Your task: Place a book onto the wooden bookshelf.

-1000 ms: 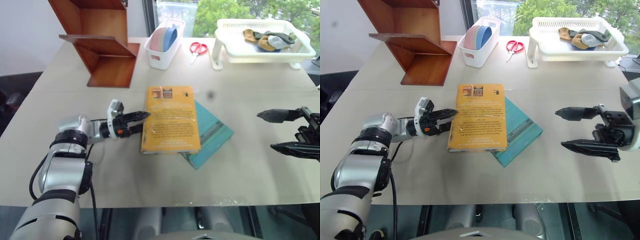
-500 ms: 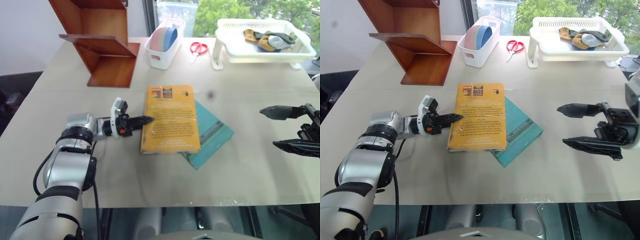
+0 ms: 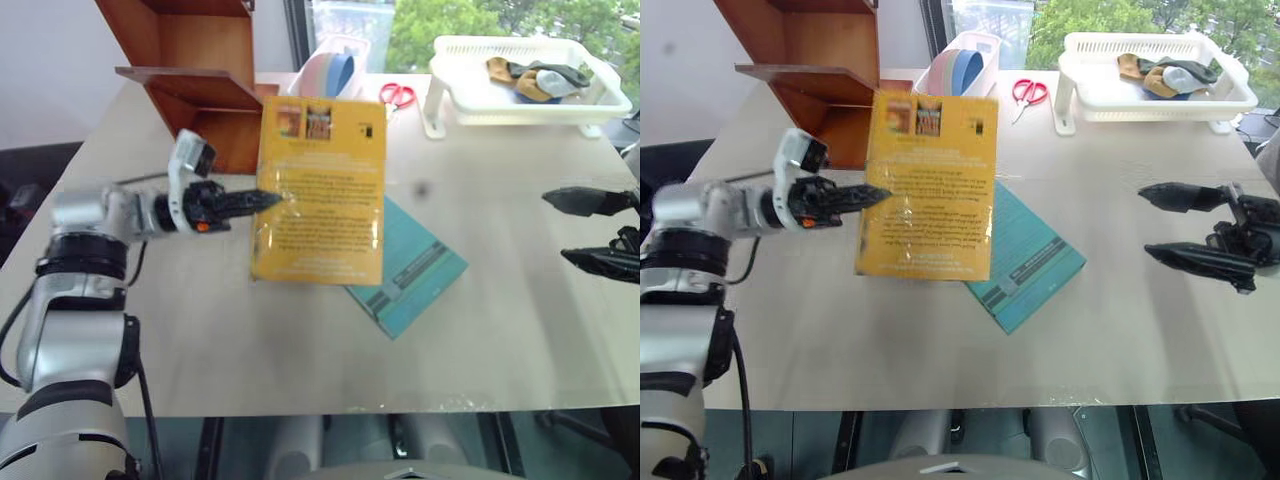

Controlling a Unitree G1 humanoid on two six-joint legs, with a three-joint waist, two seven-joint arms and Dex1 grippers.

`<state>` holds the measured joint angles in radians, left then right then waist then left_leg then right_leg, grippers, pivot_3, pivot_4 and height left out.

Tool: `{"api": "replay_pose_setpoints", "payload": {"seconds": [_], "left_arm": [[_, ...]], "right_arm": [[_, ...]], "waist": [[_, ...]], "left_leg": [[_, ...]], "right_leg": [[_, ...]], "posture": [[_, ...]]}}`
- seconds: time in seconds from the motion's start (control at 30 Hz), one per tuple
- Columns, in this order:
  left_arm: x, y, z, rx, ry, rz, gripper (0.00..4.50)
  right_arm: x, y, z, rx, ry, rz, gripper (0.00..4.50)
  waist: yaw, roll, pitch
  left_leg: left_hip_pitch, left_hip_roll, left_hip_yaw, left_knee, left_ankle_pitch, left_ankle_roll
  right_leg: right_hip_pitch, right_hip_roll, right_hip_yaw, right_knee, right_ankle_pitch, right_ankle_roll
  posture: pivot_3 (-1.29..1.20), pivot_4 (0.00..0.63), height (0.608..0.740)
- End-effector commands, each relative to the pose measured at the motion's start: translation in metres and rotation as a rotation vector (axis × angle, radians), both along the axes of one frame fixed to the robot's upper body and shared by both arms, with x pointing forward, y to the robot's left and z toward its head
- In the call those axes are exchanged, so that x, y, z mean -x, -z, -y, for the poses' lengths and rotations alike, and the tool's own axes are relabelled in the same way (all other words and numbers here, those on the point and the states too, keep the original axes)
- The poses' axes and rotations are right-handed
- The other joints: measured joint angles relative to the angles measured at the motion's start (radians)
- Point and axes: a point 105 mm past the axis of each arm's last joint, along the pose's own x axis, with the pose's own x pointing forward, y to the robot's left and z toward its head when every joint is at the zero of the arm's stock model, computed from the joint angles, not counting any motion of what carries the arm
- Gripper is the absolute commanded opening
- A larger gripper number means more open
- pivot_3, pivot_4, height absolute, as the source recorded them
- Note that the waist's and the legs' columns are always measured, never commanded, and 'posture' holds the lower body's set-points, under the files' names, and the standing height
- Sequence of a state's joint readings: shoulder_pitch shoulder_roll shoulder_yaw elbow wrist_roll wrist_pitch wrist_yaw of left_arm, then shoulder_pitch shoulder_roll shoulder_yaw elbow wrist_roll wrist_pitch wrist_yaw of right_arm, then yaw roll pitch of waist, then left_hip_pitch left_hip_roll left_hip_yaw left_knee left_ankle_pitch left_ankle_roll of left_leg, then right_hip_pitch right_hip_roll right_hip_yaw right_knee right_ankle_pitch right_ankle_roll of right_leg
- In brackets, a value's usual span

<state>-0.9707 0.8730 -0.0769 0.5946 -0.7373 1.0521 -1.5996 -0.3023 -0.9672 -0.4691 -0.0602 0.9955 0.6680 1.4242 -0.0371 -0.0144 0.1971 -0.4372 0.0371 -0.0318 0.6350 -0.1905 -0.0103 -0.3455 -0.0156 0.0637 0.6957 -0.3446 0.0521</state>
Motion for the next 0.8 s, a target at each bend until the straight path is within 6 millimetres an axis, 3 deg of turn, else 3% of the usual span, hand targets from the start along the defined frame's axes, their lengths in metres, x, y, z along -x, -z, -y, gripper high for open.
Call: {"api": "replay_pose_setpoints", "payload": {"seconds": [0.03,0.23,0.33,0.5,0.63,0.7,0.8], "left_arm": [[0.010,-0.070,0.006,-0.031,0.037,0.414,0.35],[0.001,-0.144,0.011,-0.333,-0.142,1.024,0.35],[-0.007,-0.168,0.008,-0.570,-0.231,1.274,0.35],[-0.007,-0.208,-0.001,-0.780,-0.354,1.547,0.35],[-0.012,-0.216,-0.016,-1.062,-0.400,1.679,0.35],[-0.018,-0.212,-0.028,-1.236,-0.403,1.709,0.35],[-0.025,-0.204,-0.045,-1.364,-0.416,1.686,0.35]], "right_arm": [[-0.006,-0.018,0.015,-0.099,0.026,0.060,4.50],[-0.017,-0.044,0.028,-0.248,0.002,0.102,4.50],[-0.022,-0.048,0.029,-0.278,-0.007,0.117,4.50],[-0.026,-0.053,0.029,-0.303,-0.009,0.143,4.50],[-0.030,-0.060,0.031,-0.322,-0.009,0.167,4.50],[-0.031,-0.062,0.030,-0.326,-0.013,0.176,4.50],[-0.033,-0.063,0.028,-0.326,-0.020,0.181,4.50]], "waist": [[0.005,0.000,0.002],[0.004,0.002,0.004],[0.003,0.002,0.004],[0.000,0.003,0.005],[-0.003,0.003,0.005],[-0.003,0.004,0.006],[-0.003,0.004,0.006]], "left_leg": [[0.000,0.000,0.001,0.001,0.000,0.000],[-0.001,-0.001,0.004,0.001,0.000,0.000],[-0.001,-0.001,0.005,0.001,0.000,0.000],[-0.002,-0.001,0.007,0.000,0.000,0.000],[-0.016,-0.001,0.008,0.003,0.001,0.000],[-0.016,-0.002,0.008,0.003,0.001,-0.001],[-0.016,-0.001,0.009,0.002,0.001,0.000]], "right_leg": [[0.000,0.000,-0.001,0.000,0.000,0.000],[0.000,0.001,-0.002,-0.001,0.000,0.000],[-0.001,0.002,-0.001,-0.001,0.000,0.000],[-0.003,0.002,0.001,-0.001,0.000,0.000],[-0.018,0.002,0.002,0.005,0.000,0.000],[-0.019,0.002,0.002,0.004,0.000,0.000],[-0.019,0.002,0.003,0.004,0.000,0.000]], "posture": [[0.00,0.150,0.740],[0.00,0.150,0.740],[0.00,0.150,0.740],[0.00,0.150,0.740],[0.00,0.150,0.740],[0.00,0.150,0.740],[0.00,0.150,0.740]]}}
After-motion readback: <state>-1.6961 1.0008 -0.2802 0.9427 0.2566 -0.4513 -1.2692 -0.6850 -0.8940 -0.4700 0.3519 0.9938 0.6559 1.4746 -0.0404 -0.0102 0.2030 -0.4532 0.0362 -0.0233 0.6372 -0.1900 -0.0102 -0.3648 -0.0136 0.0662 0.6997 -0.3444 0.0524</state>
